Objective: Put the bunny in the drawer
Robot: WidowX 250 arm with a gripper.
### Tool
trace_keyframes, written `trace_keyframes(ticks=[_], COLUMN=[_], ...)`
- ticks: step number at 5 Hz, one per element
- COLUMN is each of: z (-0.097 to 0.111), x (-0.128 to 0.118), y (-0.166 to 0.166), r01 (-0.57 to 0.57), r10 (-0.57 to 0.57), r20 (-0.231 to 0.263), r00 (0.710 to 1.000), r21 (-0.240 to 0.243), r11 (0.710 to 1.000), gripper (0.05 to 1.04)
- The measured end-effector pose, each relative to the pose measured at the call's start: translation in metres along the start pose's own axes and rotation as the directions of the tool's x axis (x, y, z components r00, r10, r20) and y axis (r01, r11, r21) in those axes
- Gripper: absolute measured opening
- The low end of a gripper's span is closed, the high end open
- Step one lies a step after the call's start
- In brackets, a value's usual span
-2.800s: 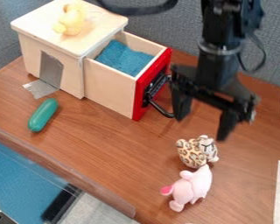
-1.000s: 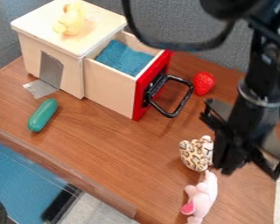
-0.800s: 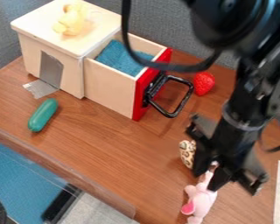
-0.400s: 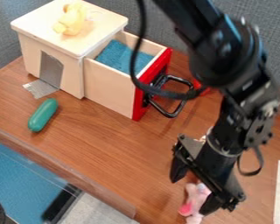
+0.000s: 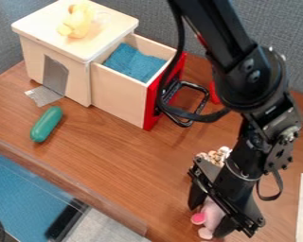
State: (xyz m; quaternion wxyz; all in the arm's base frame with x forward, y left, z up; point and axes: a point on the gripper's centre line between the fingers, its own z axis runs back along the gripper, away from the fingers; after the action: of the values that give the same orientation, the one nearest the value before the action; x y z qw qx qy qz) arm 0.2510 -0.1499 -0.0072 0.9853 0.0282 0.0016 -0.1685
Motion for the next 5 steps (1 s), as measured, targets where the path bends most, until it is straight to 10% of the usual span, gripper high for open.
trace_keyframes(ticks=[2,5], z=[-0.002,0.105], x=[0.000,0.013], y=[0.001,0.048], r01=[-0.004,-0.137], r10=[0.005,0.156], r20=[-0.027,0.157], r00=[1.000,0.975], r21=[0.011,-0.123], r11=[1.000,0.983], gripper=[0.372,0.368])
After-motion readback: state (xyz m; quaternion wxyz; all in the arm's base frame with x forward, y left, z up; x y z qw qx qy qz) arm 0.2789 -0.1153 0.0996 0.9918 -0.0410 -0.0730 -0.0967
